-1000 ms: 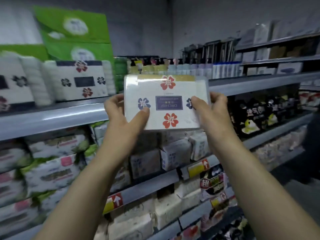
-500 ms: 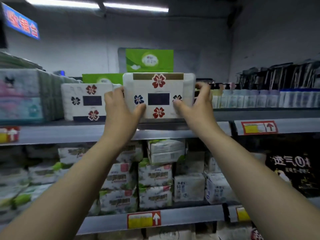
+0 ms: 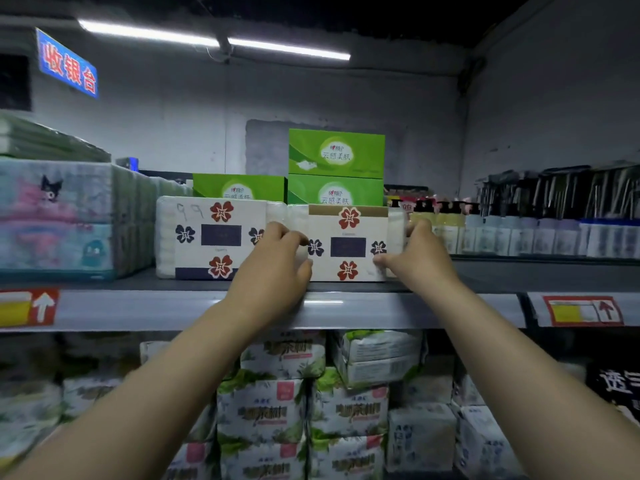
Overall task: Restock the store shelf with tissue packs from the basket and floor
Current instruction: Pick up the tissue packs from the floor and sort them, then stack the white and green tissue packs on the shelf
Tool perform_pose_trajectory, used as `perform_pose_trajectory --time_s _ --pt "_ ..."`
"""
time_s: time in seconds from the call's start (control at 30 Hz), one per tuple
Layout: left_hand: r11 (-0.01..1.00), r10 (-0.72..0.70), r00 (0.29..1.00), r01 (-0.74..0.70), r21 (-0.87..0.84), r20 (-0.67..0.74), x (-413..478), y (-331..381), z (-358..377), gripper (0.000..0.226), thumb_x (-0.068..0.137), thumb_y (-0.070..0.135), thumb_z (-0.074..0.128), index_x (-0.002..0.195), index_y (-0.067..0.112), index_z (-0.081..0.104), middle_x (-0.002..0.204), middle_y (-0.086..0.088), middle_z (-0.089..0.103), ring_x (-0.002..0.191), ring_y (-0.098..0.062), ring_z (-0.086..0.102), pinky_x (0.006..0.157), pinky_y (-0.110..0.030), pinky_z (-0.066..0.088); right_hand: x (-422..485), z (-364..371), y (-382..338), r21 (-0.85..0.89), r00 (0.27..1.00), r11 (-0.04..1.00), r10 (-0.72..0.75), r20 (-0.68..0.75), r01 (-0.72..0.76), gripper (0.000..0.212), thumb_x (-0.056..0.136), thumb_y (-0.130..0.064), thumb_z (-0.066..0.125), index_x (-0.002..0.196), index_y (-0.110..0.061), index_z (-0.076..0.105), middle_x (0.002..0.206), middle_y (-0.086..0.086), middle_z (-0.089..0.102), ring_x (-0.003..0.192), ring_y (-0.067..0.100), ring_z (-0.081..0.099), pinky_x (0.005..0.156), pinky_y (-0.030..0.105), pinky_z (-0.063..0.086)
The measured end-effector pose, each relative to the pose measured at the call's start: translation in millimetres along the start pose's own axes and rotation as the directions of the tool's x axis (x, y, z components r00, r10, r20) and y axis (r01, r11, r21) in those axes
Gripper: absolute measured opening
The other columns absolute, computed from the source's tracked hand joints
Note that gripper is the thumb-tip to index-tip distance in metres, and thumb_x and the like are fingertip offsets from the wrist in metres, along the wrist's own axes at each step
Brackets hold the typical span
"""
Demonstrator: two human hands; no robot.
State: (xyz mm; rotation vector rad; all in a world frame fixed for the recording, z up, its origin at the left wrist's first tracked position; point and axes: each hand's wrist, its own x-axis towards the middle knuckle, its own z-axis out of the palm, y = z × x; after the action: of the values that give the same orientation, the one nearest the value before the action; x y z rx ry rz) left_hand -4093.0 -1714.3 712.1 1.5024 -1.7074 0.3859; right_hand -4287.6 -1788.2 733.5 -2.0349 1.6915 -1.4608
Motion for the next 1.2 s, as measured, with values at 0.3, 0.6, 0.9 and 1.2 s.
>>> perform_pose_trajectory --time_s 0.3,0.6,0.9,1.2 --pt "0.987 0.053 0.984 -0.077 0.138 0.171 -23.2 4.8 -12.2 0.062 0.096 0.041 0.05 0.15 0.017 0.031 0.154 -0.003 0.029 0.137 -0.021 0.034 0.111 -0.034 0.027 -44.0 11.0 -5.9 -0.161 0.898 0.918 -0.39 -0.202 0.362 0.08 0.087 -0.043 0.065 0.146 -0.005 0.026 0.148 0.017 0.035 0.137 0.033 0.032 0.113 0.042 0.028" --pt "0.877 -0.259 0.96 0.188 0.443 0.106 -126.7 -0.1 -45.5 0.079 0.095 0.058 0.034 0.155 0.021 -0.001 0.162 -0.003 -0.015 0.149 -0.02 -0.012 0.118 -0.049 -0.002 -125.3 39.3 -21.7 -0.067 0.641 0.651 -0.715 0.279 0.756 0.081 0.095 -0.053 0.046 0.155 -0.017 0.007 0.164 0.006 0.003 0.151 0.021 0.002 0.121 0.041 0.001" --pt "0.557 -0.727 0.683 0.521 0.647 0.075 -320.6 -34.0 -122.2 0.083 0.094 0.065 0.026 0.153 0.021 -0.014 0.159 0.001 -0.026 0.147 -0.018 -0.02 0.117 -0.047 -0.009 -281.5 112.1 -78.0 0.22 0.353 0.519 -0.78 0.517 0.826 0.08 0.096 -0.06 0.035 0.156 -0.02 -0.002 0.163 0.005 -0.008 0.151 0.022 -0.006 0.122 0.045 0.004" --pt "0.267 -0.916 0.399 0.686 0.677 -0.043 -509.8 -72.2 -242.7 0.084 0.095 0.062 0.03 0.154 0.018 -0.012 0.16 -0.002 -0.021 0.148 -0.02 -0.015 0.119 -0.049 -0.004 -472.9 171.1 -185.3 0.481 0.02 0.371 -0.808 0.589 0.795 0.08 0.096 -0.063 0.029 0.156 -0.022 -0.007 0.163 0.003 -0.011 0.15 0.021 -0.01 0.121 0.045 0.001"
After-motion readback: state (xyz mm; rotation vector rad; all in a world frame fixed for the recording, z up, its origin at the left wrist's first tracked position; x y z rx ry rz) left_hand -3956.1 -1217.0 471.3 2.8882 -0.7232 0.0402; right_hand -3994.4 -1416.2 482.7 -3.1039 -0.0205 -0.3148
